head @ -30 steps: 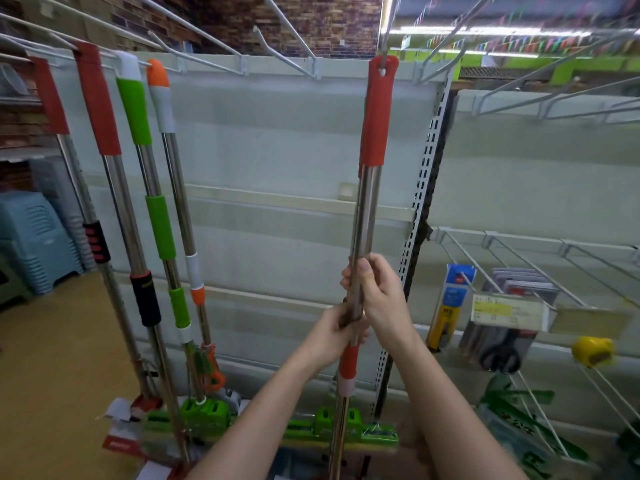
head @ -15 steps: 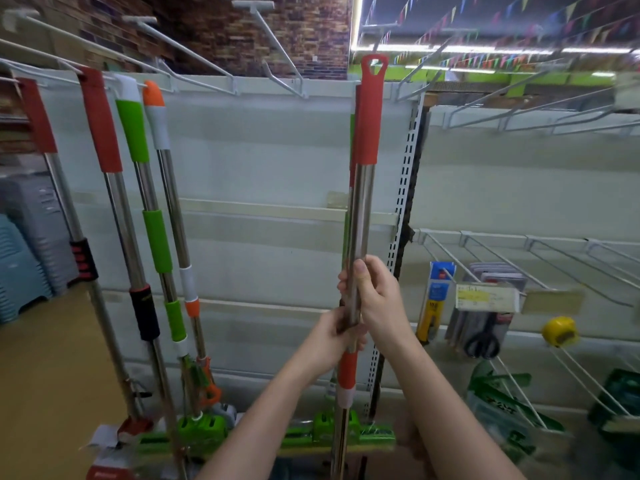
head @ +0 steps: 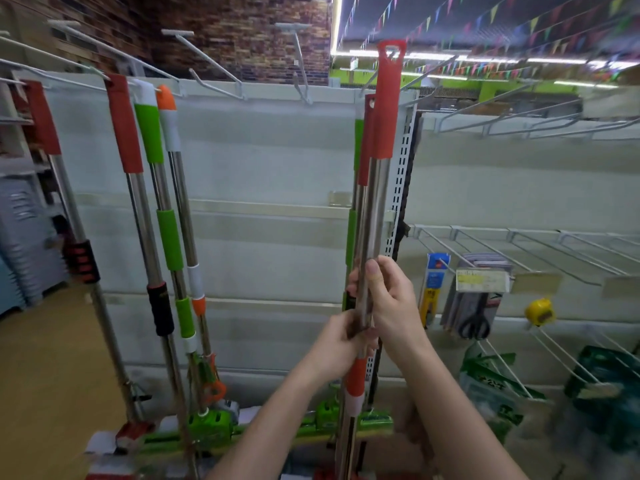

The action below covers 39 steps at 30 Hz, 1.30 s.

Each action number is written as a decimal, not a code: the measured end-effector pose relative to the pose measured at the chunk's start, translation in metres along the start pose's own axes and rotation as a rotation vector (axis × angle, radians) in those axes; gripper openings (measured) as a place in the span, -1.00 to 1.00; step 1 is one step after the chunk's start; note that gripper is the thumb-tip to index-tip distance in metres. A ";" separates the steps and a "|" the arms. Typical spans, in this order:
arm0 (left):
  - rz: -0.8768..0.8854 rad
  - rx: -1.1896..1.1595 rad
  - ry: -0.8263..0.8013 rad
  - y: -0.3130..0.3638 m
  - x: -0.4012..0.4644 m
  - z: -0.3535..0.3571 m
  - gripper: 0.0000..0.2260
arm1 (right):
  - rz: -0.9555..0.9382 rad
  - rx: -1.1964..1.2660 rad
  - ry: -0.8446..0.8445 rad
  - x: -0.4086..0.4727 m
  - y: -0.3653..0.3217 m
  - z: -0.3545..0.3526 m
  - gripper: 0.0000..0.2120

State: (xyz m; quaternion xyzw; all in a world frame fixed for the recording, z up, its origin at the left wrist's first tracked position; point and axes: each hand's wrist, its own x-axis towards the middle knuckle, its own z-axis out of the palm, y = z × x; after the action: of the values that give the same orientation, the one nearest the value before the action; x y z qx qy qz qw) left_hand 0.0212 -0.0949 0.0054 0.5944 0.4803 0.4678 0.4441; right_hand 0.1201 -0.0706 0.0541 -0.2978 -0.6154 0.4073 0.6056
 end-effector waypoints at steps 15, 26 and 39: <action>0.022 0.073 0.007 -0.027 -0.070 -0.076 -0.85 | -0.013 0.060 -0.093 -0.059 -0.009 0.085 -0.71; -0.083 0.114 0.187 -0.015 -0.126 -0.122 -0.77 | 0.054 0.184 -0.230 -0.079 -0.016 0.141 -0.72; -0.099 0.154 0.284 -0.026 -0.185 -0.204 -0.73 | 0.063 0.229 -0.302 -0.106 -0.032 0.234 -0.77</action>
State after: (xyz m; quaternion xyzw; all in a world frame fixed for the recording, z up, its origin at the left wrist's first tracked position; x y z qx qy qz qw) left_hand -0.2023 -0.2575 -0.0102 0.5301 0.6014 0.4863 0.3476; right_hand -0.0971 -0.2105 0.0433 -0.1817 -0.6391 0.5336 0.5233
